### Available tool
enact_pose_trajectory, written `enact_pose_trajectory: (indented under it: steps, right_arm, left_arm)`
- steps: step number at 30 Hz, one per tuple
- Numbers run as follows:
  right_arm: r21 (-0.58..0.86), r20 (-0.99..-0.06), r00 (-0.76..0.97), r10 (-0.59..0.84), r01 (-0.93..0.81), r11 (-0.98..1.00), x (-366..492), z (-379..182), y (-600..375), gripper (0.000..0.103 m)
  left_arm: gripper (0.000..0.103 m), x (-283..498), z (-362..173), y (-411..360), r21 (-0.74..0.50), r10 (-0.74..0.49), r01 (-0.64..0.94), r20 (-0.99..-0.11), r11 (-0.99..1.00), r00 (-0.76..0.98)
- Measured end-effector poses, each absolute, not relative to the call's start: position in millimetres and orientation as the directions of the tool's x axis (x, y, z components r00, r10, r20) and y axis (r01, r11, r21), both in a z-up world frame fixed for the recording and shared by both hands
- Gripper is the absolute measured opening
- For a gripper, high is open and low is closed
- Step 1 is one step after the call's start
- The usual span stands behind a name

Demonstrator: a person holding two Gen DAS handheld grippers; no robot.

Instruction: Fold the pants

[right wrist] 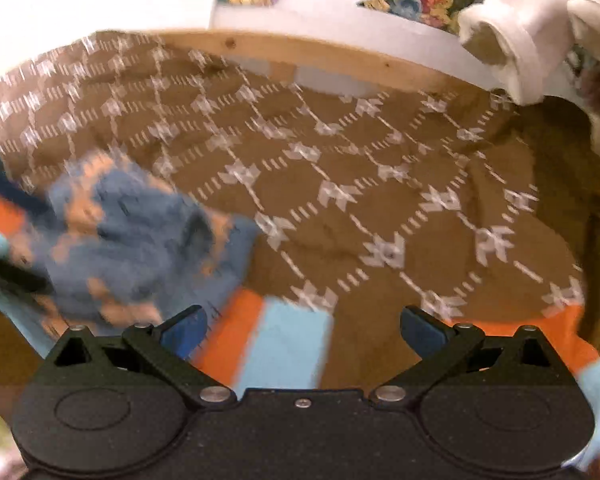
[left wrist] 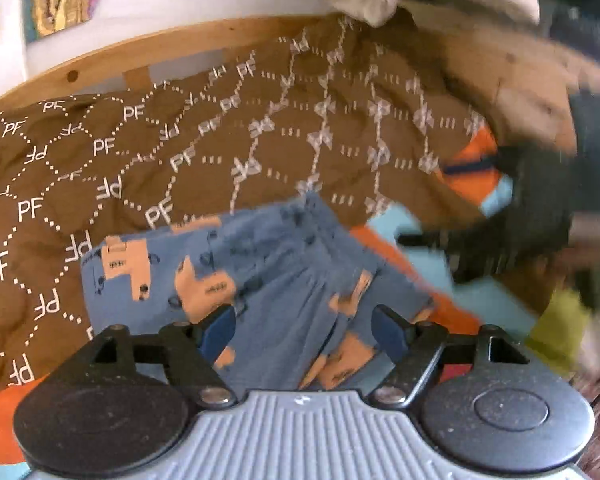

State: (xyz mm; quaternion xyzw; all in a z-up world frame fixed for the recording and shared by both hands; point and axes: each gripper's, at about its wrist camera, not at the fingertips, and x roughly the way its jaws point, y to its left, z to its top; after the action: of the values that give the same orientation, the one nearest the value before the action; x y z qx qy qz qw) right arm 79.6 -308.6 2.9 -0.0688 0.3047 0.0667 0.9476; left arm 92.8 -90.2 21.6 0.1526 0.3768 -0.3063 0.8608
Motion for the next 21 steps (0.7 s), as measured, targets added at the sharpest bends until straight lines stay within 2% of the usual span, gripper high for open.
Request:
enact_pose_trajectory:
  steps: [3, 5, 7, 14, 18, 19, 21]
  right_arm:
    - [0.05, -0.582, 0.772, 0.255, -0.279, 0.959, 98.8, 11.9, -303.0, 0.102]
    - [0.091, -0.579, 0.75, 0.32, -0.331, 0.939, 111.4, 15.0, -296.5, 0.101]
    - [0.122, -0.577, 0.72, 0.386, -0.391, 0.912, 125.1, 16.3, -288.0, 0.094]
    - [0.232, -0.605, 0.668, 0.433, -0.372, 0.899, 158.4, 8.9, -284.5, 0.062]
    - [0.293, -0.616, 0.654, 0.438, -0.326, 0.899, 168.5, -1.2, -292.2, 0.038]
    - [0.306, -0.619, 0.648, 0.445, -0.324, 0.895, 169.7, -2.6, -293.1, 0.036]
    - [0.311, -0.617, 0.648, 0.446, -0.32, 0.895, 168.0, -1.8, -293.4, 0.021]
  left_arm:
    - [0.064, 91.5, 6.0, -95.3, 0.068, -0.392, 0.668, -0.764, 0.741, 0.512]
    - [0.061, 88.8, -0.8, -98.3, 0.088, -0.387, 0.688, -0.772, 0.72, 0.503]
    - [0.054, 86.0, -4.8, -101.3, 0.115, -0.375, 0.696, -0.774, 0.709, 0.51]
    - [0.025, 83.3, -6.6, -102.8, 0.146, -0.37, 0.704, -0.767, 0.695, 0.524]
    - [0.015, 84.4, -3.0, -100.1, 0.114, -0.391, 0.701, -0.762, 0.704, 0.516]
    - [0.014, 84.6, -2.1, -98.8, 0.107, -0.396, 0.7, -0.76, 0.706, 0.516]
    - [0.009, 85.5, 1.1, -95.4, 0.088, -0.412, 0.699, -0.753, 0.71, 0.513]
